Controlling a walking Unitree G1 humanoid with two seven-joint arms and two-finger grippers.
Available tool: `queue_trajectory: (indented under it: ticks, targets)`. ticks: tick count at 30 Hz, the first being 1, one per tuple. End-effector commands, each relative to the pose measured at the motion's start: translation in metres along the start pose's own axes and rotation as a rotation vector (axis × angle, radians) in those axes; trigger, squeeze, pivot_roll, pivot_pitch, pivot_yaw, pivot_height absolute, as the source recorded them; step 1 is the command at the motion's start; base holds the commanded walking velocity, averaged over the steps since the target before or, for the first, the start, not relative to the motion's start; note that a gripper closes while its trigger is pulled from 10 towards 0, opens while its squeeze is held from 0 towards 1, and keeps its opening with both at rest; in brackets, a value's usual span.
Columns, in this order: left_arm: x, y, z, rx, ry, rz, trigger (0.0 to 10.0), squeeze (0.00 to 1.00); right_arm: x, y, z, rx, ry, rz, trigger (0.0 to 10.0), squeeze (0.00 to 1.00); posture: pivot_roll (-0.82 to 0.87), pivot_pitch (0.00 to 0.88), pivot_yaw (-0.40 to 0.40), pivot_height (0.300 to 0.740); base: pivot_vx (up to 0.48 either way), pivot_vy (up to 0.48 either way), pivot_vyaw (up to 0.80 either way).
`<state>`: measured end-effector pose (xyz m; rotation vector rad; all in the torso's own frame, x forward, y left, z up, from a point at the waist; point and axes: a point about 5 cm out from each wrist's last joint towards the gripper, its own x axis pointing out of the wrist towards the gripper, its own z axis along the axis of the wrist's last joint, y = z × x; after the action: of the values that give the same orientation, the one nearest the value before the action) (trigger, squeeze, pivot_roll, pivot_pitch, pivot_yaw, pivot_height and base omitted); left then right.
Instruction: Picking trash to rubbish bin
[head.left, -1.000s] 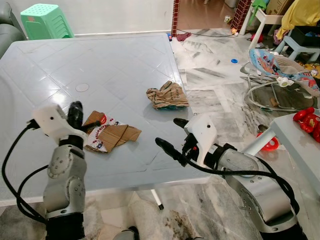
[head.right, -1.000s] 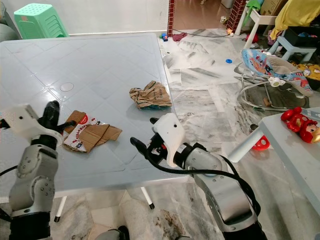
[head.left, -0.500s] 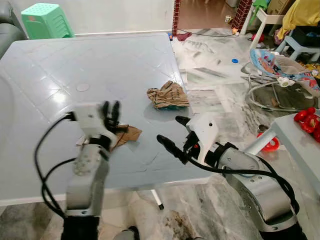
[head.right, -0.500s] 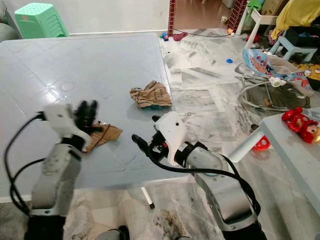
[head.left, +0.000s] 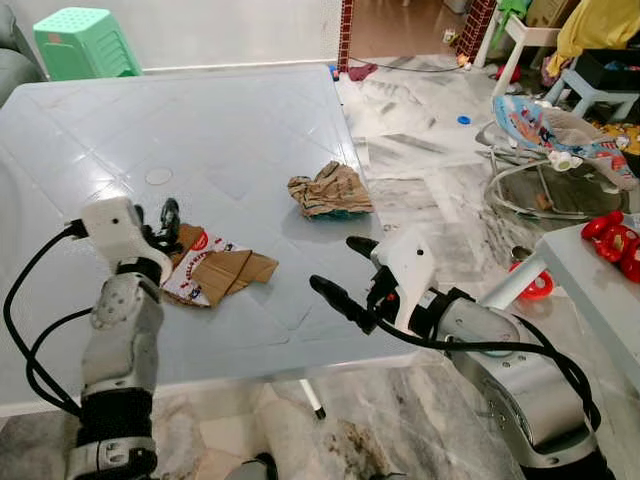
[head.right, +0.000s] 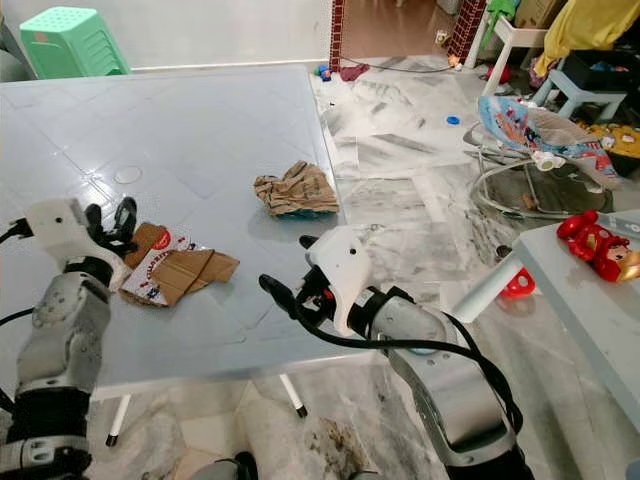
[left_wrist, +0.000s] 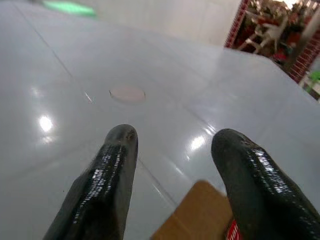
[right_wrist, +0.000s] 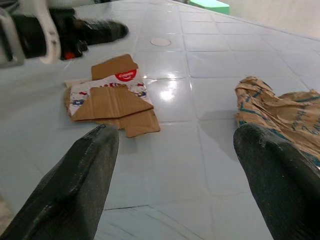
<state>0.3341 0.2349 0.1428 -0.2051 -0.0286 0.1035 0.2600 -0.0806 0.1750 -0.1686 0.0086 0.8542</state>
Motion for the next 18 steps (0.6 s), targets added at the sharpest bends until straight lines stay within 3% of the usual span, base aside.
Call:
queue_trajectory:
  ticks: [1, 10, 15, 16, 18]
  targets:
    - [0.006, 0.002, 0.001, -0.002, 0.015, -0.023, 10.0, 1.0, -0.002, 0.004, 0.003, 0.0, -0.009, 0.02, 10.0, 0.0, -0.09, 0.14, -0.006, 0.74, 0.0, 0.0, 0.0]
    - [0.022, 0.006, -0.008, -0.095, 0.13, -0.061, 10.0, 1.0, -0.003, 0.003, 0.004, -0.012, -0.005, 0.013, 10.0, 0.0, -0.1, 0.135, -0.001, 0.74, 0.0, 0.0, 0.0]
    - [0.022, 0.003, -0.013, -0.158, 0.184, -0.108, 10.0, 1.0, -0.004, 0.004, 0.004, -0.013, -0.005, 0.014, 10.0, 0.0, -0.1, 0.135, 0.002, 0.74, 0.0, 0.0, 0.0]
    - [0.022, 0.003, -0.016, -0.196, 0.21, -0.121, 10.0, 0.0, -0.004, 0.004, 0.004, -0.014, -0.003, 0.014, 10.0, 0.0, -0.1, 0.137, 0.003, 0.74, 0.0, 0.0, 0.0]
    - [0.023, 0.002, -0.018, -0.222, 0.229, -0.149, 10.0, 0.0, -0.005, 0.004, 0.003, -0.015, -0.001, 0.014, 10.0, 0.0, -0.1, 0.137, 0.003, 0.74, 0.0, 0.0, 0.0]
